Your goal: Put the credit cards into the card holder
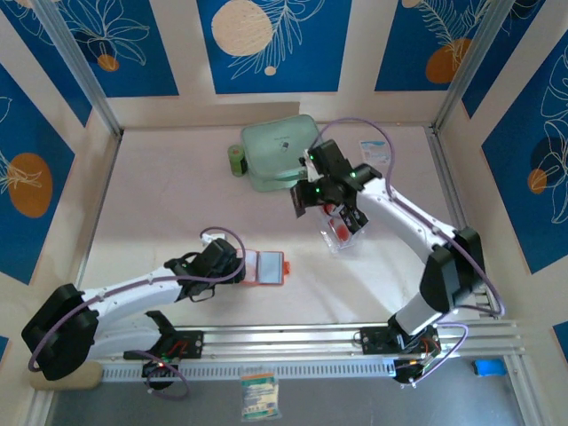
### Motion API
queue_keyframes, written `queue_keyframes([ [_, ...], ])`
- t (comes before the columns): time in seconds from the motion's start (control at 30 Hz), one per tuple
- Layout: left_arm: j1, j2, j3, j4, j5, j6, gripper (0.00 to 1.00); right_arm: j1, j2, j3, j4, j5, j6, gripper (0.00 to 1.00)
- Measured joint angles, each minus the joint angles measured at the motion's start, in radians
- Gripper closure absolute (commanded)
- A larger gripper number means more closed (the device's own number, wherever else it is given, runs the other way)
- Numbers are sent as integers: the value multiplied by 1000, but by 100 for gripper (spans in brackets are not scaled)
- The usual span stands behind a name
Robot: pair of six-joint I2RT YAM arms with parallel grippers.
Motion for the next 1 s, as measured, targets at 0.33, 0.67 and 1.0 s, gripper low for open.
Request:
queue_keyframes([
  [0.33, 0, 0, 0, -53, -8, -2, 16, 208, -50, -427, 533, -87, 328, 100],
  [0.67, 0, 0, 0, -64, -10, -3, 16, 333, 13, -579, 852, 53, 482, 100],
  [1.0, 0, 1, 0, -64, -10, -3, 16, 386, 39, -627, 965, 171, 548, 100],
])
